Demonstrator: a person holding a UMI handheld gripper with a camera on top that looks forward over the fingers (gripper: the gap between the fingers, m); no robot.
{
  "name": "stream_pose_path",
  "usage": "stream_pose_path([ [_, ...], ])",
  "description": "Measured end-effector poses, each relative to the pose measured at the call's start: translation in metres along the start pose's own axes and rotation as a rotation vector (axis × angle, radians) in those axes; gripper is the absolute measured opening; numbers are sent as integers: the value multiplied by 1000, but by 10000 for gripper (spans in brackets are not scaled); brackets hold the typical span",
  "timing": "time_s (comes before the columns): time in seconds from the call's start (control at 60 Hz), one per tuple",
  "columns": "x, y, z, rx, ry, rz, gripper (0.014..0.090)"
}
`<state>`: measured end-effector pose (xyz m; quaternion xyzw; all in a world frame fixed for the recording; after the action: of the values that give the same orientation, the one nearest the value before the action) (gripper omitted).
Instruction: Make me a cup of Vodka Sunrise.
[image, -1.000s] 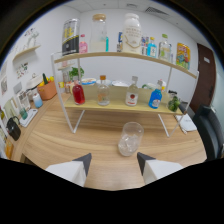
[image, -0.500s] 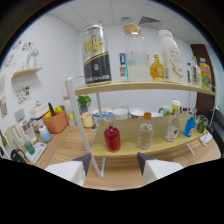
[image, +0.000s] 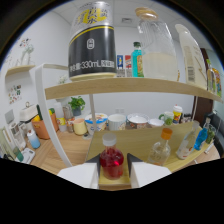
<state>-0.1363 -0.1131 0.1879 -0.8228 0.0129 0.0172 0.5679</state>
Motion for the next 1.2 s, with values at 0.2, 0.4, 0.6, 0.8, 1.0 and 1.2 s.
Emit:
stream_pose_path([
  [0.2, -5, 0, 0, 13, -20, -64, 352],
  [0.4, -2, -2, -15, 18, -63, -85, 343],
  [0.6, 24, 13, -64, 26, -86, -89, 342],
  [0.8, 68, 62, -86, -37, -70, -56, 343],
  [1.0, 84, 43, -97, -1, -171, 310, 343],
  [1.2, 96, 18, -93, 20, -305, 873, 342],
])
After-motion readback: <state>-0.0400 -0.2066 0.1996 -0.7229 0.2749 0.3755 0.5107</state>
